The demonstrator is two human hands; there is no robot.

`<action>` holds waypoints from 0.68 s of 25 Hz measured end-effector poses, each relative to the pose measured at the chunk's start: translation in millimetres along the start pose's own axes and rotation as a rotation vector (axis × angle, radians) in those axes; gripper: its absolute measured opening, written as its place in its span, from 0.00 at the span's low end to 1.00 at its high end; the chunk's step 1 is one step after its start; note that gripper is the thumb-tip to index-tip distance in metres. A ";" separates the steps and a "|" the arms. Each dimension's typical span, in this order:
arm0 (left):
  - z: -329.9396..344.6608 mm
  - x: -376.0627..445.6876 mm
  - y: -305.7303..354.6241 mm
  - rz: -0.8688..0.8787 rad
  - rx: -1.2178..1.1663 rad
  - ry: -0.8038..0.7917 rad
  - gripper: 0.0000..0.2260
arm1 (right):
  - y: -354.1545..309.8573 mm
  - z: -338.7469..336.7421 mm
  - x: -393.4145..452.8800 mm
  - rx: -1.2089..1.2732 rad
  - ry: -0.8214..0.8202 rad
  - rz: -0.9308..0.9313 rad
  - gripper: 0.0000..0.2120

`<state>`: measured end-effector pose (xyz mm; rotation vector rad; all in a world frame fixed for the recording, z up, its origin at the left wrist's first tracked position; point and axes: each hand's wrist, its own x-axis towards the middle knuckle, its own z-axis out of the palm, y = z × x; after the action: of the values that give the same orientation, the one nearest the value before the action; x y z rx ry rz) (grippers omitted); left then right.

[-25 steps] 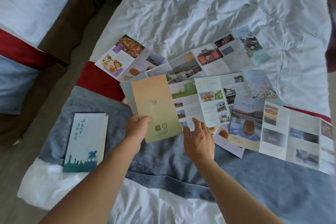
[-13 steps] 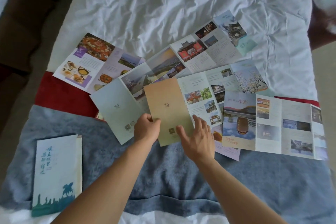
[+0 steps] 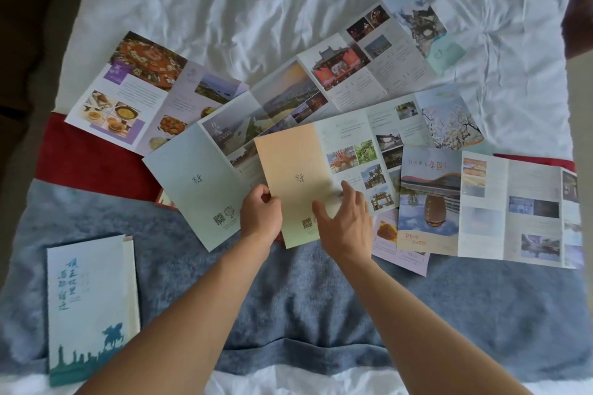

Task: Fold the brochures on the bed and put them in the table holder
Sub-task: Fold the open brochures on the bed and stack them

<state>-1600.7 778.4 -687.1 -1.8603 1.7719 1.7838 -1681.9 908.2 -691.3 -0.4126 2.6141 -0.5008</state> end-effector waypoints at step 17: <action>-47.6 -68.8 -5.4 -0.002 -0.166 0.162 0.09 | -24.9 -25.0 -74.2 0.321 -0.119 -0.079 0.25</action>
<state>-1545.0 795.0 -626.7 -2.1246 1.7156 1.8826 -1625.1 919.9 -633.0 -0.4253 2.3561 -0.8786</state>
